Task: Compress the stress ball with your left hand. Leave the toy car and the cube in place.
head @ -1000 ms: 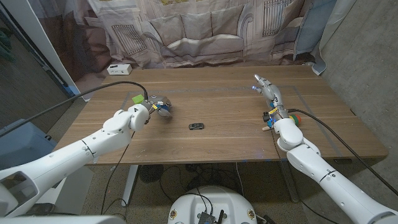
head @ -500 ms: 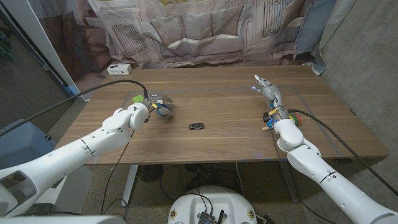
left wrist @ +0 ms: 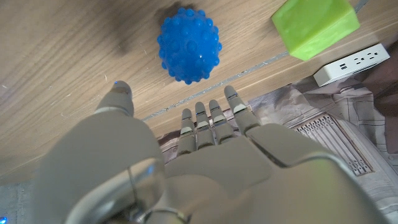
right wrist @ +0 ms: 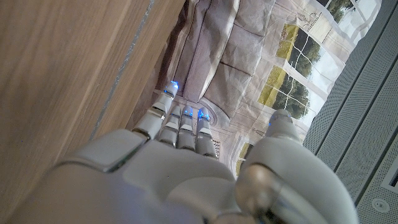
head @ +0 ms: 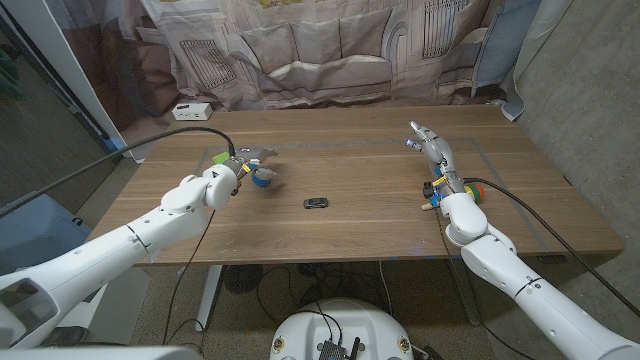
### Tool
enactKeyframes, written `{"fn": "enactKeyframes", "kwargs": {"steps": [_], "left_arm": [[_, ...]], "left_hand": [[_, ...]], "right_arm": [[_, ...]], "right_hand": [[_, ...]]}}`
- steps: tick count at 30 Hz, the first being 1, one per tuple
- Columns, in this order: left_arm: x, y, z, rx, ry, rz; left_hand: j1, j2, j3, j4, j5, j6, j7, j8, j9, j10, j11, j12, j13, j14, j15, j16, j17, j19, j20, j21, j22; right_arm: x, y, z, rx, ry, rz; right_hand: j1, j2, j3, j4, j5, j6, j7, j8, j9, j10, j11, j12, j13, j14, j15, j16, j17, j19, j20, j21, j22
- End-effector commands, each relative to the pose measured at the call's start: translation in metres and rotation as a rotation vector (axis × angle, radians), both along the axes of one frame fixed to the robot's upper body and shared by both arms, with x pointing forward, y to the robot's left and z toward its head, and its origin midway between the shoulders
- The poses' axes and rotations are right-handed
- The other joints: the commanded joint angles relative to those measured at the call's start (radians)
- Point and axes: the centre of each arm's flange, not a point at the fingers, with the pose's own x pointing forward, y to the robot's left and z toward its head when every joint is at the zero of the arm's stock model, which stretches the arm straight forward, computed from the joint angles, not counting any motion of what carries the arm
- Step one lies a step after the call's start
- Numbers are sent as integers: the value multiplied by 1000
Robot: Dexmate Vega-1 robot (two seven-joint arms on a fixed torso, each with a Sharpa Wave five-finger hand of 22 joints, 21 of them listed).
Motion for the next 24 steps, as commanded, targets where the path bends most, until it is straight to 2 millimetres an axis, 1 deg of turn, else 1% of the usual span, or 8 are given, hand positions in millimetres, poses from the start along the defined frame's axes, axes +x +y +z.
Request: {"fn": "enactKeyframes", "kwargs": {"steps": [1, 4, 7, 10, 11, 18, 24], "left_arm": [[-2, 2, 4, -42, -14, -15], [-4, 2, 5, -71, -27, -19], [-6, 4, 6, -110, -47, -28], [-7, 5, 6, -142, -59, -41], [-8, 5, 7, -161, -65, -49], [-11, 5, 10, -212, -78, -50], [-14, 4, 17, -255, -88, -88]], "left_hand": [[-31, -8, -12, 12, -5, 18, 9, 10, 2, -3, 5, 6, -5, -4, 0, 6, 1, 1, -16, -10, 2], [-58, -12, -24, 24, -8, 19, 12, 10, 2, -4, 5, 7, -9, -5, 0, 7, 2, -5, -13, -17, 2], [-117, -7, -44, 55, -7, 32, 11, 13, 1, 7, 6, 13, -19, -3, 0, 11, 3, -7, -7, -26, 4], [-134, -4, -49, 64, -7, 34, 12, 13, 1, 9, 7, 15, -22, -2, -1, 12, 4, -9, -7, -29, 4], [-151, -2, -55, 73, -7, 33, 13, 12, 1, 9, 7, 15, -25, -5, 0, 11, 4, -15, -6, -34, 4], [-177, -1, -64, 87, -6, 30, 16, 9, 0, 9, 8, 15, -31, -7, 2, 11, 4, -17, -7, -39, 5], [-190, 4, -67, 94, -4, 34, 22, 10, 0, 13, 7, 17, -34, -4, 4, 12, 3, -15, -6, -41, 5]], "right_arm": [[-2, 0, -1, -4, -3, 1], [-2, 0, 0, -4, -2, 0], [-2, -1, 0, 1, -2, -2], [-2, -1, 0, -5, -7, -4], [-2, -1, 0, 1, -7, -1], [-2, -1, 0, 5, -11, 10], [-2, -3, 0, 16, -22, 18]], "right_hand": [[7, -2, 0, 1, -1, 8, 2, 0, 2, 2, -2, -3, 2, 7, -1, -3, 2, 5, 3, -2, 2], [7, -2, 0, 1, -1, 8, 2, 0, 2, 2, -3, -3, 2, 7, -1, -3, 2, 4, 4, -3, 2], [7, -2, 0, 1, -1, 8, 3, 0, 2, 2, -3, -3, 2, 6, -1, -3, 2, 4, 3, -3, 2], [6, -2, 0, 1, -1, 8, 3, 0, 2, 2, -3, -3, 2, 6, -1, -3, 2, 4, 3, -3, 2], [6, -2, -1, 1, -1, 8, 2, 0, 2, 2, -3, -3, 2, 6, -1, -3, 2, 3, 3, -3, 2], [5, -3, -1, 2, -1, 9, 2, 0, 2, 2, -4, -3, 2, 6, -1, -3, 2, 3, 3, -3, 2], [5, -3, -1, 2, -1, 9, 2, 0, 2, 2, -3, -3, 2, 7, -2, -3, 2, 4, 3, -3, 2]]}}
